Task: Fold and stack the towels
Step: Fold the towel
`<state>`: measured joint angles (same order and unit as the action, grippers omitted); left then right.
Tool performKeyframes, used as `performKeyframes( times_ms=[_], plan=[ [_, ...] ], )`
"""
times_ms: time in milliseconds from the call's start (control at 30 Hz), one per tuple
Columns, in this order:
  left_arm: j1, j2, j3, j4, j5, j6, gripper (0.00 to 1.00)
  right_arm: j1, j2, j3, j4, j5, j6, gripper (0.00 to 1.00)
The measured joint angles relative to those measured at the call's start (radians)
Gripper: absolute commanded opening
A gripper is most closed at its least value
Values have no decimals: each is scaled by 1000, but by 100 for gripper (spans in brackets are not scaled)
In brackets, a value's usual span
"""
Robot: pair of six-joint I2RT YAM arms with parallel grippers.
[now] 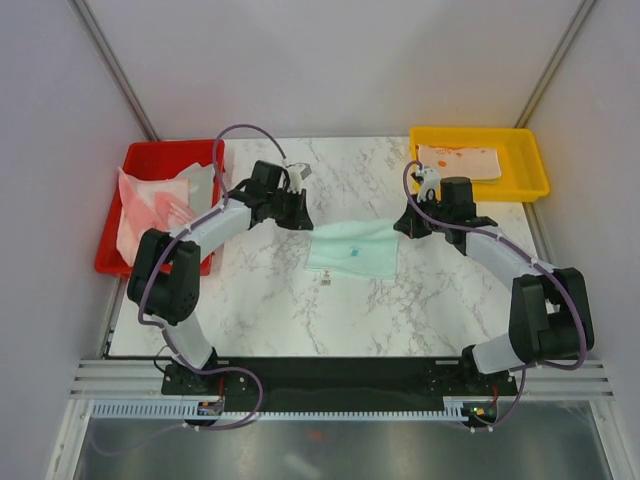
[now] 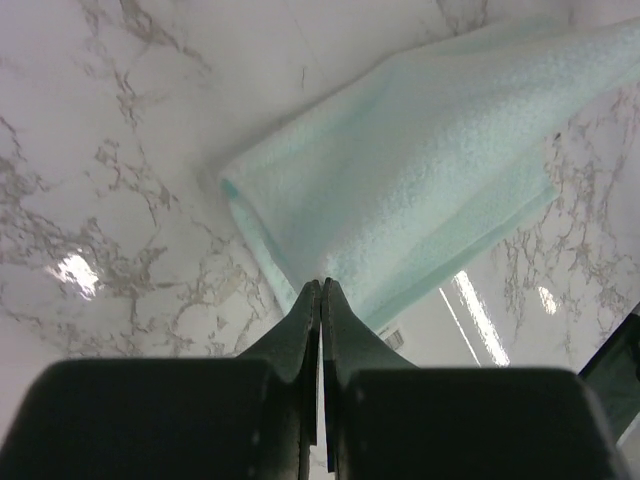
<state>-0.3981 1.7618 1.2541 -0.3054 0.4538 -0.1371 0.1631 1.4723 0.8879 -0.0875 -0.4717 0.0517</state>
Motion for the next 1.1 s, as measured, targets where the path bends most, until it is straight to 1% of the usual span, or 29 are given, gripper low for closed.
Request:
performKeyframes(
  times_ms=[133, 267, 433, 700, 900, 933, 1000, 1033, 1100],
  plan=[
    [-9, -19, -97, 24, -18, -36, 2, 7, -10, -50, -8, 16, 40, 0],
    [-26, -39, -149, 42, -36, -61, 2, 37, -38, -110, -19, 43, 76, 0],
    [-52, -88, -200, 56, -62, -81, 2, 82, -99, -161, -37, 71, 106, 0],
    [-67, -140, -248, 76, -112, -104, 2, 82, -136, -217, -49, 109, 166, 1],
    [-73, -168, -279, 76, -134, -117, 2, 82, -137, -248, -52, 111, 198, 8],
    [-76, -168, -279, 76, -135, -118, 2, 82, -137, -252, -51, 111, 204, 10],
    [-85, -168, -279, 76, -142, -121, 2, 82, -137, -261, -48, 111, 212, 13],
    [-90, -168, -280, 76, -146, -123, 2, 82, -138, -268, -48, 111, 217, 18],
    [-100, -168, -281, 76, -158, -126, 2, 82, -141, -279, -48, 111, 226, 25]
  ],
)
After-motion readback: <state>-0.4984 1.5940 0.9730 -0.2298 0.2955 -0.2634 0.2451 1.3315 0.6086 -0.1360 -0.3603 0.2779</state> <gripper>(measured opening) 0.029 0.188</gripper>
